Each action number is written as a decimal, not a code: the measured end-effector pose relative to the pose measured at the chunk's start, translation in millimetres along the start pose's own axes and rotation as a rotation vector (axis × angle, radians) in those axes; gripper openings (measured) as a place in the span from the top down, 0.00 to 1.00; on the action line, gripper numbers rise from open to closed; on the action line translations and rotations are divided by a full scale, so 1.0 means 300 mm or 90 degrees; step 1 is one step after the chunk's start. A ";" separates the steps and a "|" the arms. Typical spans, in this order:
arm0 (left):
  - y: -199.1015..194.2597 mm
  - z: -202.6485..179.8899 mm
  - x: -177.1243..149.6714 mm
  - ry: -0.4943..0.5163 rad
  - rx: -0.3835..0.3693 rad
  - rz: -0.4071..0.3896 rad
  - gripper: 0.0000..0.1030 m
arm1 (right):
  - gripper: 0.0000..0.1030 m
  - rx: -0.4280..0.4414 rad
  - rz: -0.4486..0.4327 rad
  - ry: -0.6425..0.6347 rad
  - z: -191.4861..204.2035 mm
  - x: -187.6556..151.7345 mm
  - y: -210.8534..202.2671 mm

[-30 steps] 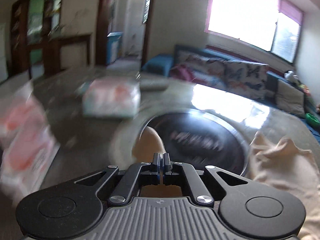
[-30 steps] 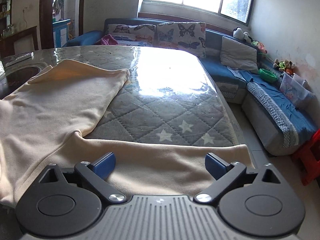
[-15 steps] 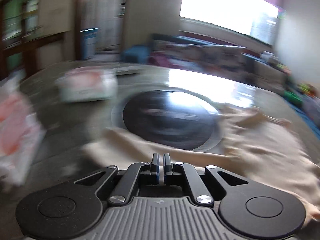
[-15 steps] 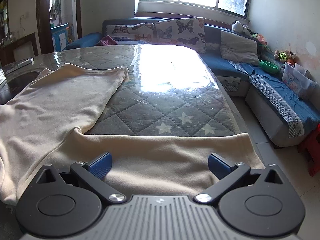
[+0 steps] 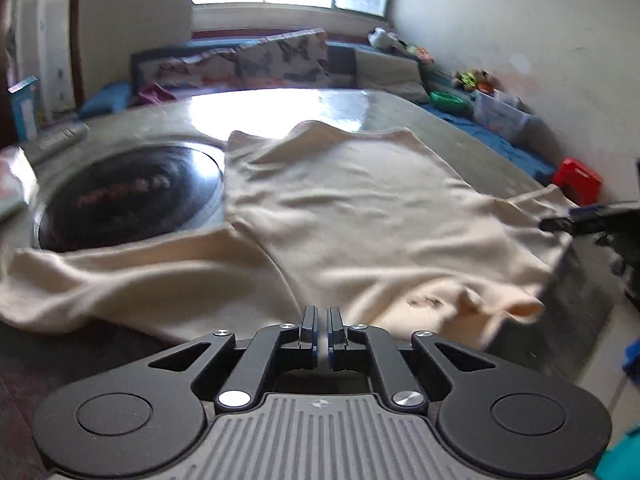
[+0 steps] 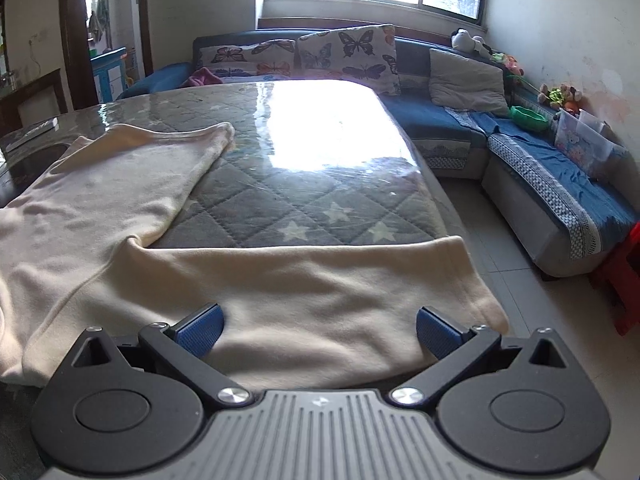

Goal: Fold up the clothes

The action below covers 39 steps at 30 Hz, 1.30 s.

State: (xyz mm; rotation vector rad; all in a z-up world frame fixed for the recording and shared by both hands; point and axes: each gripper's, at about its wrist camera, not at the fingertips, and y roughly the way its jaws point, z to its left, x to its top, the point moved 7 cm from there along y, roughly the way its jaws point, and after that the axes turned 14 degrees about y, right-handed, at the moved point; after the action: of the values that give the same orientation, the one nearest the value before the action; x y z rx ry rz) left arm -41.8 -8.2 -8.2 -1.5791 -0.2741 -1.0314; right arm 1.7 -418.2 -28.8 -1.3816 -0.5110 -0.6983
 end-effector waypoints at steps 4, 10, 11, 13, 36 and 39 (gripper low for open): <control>-0.025 -0.028 0.003 0.039 0.010 0.005 0.95 | 0.00 -0.021 -0.003 -0.020 -0.011 0.005 -0.021; -0.033 -0.063 0.097 0.062 -0.016 -0.036 0.93 | 0.00 0.030 -0.027 -0.117 0.144 0.011 -0.090; -0.024 -0.071 0.110 0.065 -0.022 -0.038 0.93 | 0.00 0.048 -0.034 -0.130 0.184 0.017 -0.101; 0.002 -0.098 0.111 0.071 -0.047 -0.031 0.93 | 0.00 0.089 -0.046 -0.154 0.272 0.030 -0.118; -0.137 0.392 -0.043 -0.186 0.246 -0.005 0.57 | 0.00 0.262 0.019 -0.333 0.657 -0.163 -0.092; -0.160 0.555 -0.104 -0.251 0.357 0.024 0.55 | 0.00 0.265 0.023 -0.326 0.653 -0.161 -0.088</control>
State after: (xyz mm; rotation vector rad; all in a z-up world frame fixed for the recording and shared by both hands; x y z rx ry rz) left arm -15.7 164.7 11.6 -1.2487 -0.7336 -0.5352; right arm -36.9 -218.7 -17.7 -1.1608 -0.9733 -0.1798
